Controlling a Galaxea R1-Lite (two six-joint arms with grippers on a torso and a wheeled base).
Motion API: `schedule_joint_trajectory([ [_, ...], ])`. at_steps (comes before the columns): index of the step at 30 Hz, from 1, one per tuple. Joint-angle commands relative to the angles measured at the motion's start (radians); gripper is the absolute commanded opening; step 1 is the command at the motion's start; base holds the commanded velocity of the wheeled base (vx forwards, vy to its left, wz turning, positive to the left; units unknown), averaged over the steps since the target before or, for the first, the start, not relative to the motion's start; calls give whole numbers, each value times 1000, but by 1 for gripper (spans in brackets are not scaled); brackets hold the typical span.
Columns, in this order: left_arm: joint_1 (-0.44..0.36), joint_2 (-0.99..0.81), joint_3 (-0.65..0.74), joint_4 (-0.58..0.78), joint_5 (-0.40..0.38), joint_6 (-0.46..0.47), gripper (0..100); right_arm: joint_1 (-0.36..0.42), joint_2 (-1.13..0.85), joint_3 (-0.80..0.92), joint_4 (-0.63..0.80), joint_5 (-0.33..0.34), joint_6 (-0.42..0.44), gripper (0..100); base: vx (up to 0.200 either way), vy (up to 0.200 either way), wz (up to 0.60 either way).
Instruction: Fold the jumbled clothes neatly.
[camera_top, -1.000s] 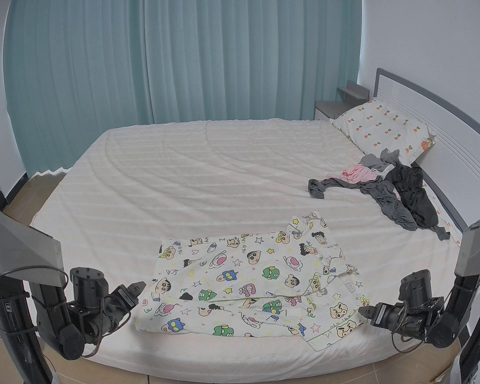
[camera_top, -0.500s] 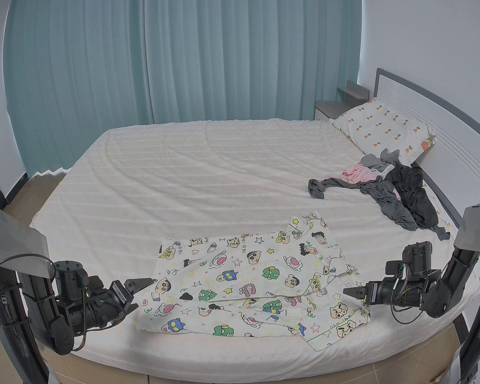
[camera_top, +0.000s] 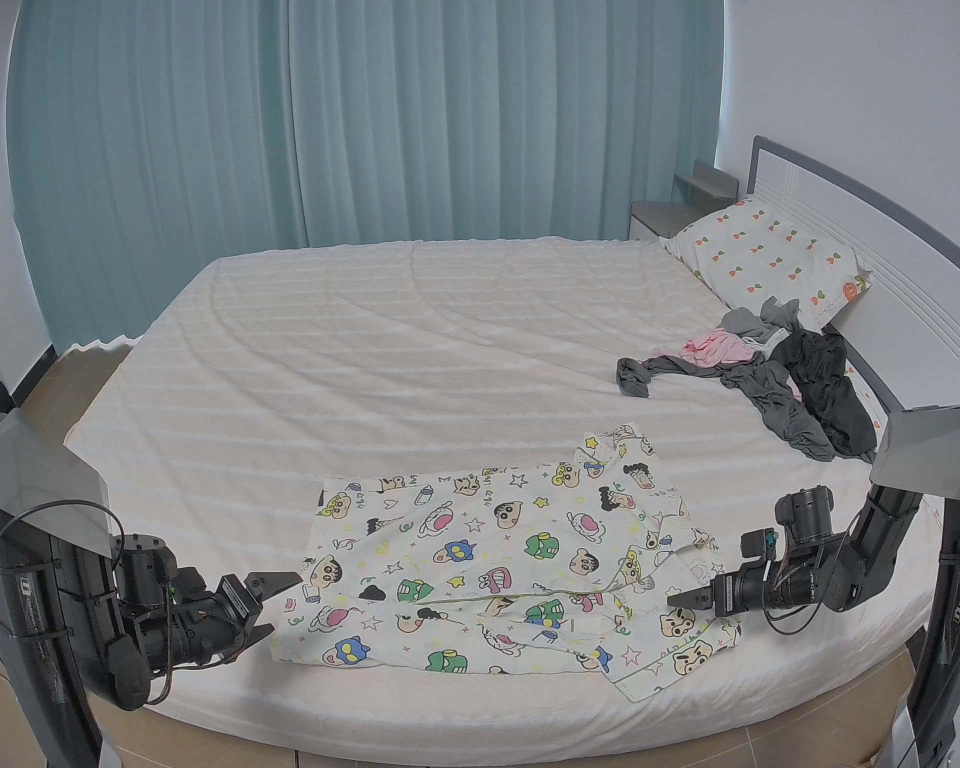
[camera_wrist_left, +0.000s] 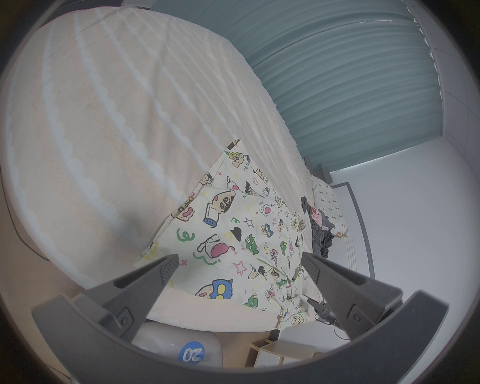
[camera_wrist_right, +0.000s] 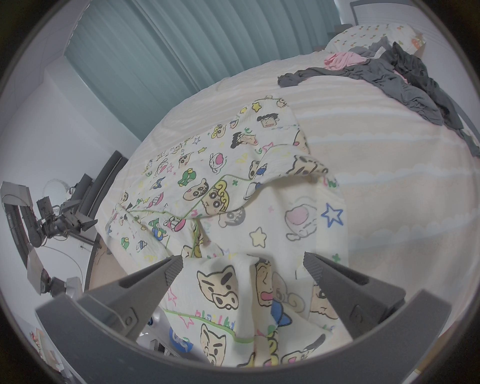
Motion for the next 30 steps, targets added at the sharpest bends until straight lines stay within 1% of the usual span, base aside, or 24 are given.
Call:
schedule_joint_trajectory([
  [1,0,9,2,-18,2,0,100,6,40,-9,0,3,1,100,0,0,0],
  [4,0,9,2,-18,2,0,100,17,58,-13,-2,3,-4,100,0,0,0],
  [5,0,9,2,-18,2,0,100,25,58,-12,-2,3,-9,0,0,0,0],
  [13,-1,9,2,-18,5,1,100,31,37,-4,-3,6,-12,0,0,0,0],
  [19,-1,12,2,-18,6,1,100,22,-21,1,-8,12,-1,0,0,0,0],
  [25,-3,12,4,-18,8,1,100,22,-60,-15,-28,10,111,0,0,0,0],
  [30,-3,12,4,-18,8,1,100,20,-55,-25,-58,3,149,0,0,0,0],
])
